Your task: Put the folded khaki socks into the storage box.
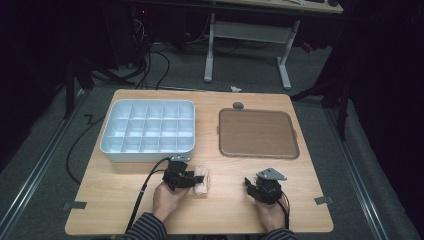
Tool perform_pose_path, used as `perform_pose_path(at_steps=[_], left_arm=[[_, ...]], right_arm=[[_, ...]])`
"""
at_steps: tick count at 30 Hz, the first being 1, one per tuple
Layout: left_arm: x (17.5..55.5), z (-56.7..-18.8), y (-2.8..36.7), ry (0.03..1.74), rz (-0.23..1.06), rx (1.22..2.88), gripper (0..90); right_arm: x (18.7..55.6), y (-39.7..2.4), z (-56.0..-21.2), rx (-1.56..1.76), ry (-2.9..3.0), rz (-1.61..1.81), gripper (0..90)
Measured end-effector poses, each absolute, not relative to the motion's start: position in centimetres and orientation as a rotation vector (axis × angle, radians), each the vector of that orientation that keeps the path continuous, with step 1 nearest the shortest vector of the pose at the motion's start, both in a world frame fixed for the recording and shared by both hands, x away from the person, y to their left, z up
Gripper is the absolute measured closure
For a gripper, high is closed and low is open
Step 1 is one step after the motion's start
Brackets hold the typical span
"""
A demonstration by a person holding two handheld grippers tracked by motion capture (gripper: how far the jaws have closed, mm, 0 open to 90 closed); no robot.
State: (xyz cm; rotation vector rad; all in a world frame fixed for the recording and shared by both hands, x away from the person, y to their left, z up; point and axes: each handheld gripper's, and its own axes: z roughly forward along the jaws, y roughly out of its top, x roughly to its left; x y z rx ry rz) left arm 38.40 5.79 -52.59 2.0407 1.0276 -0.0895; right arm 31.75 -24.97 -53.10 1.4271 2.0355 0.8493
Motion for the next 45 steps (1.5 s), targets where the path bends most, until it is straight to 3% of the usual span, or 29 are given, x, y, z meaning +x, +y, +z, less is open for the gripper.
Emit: perform_pose_path(at_steps=[5, 12, 45], left_arm=[[38.4, -52.5, 5.8, 1.019, -0.095, 2.036, 70.4], [38.4, -52.2, 5.8, 0.990, -0.089, 2.060, 73.5], [37.7, -50.4, 7.9, 0.952, -0.058, 2.025, 74.5]], right_arm=[[32.2, -25.4, -53.1, 1.472, 2.033, 0.867, 39.5], [32.3, -25.3, -53.1, 1.480, 2.026, 0.860, 38.4], [32.3, -25.3, -53.1, 1.479, 2.026, 0.860, 38.2]])
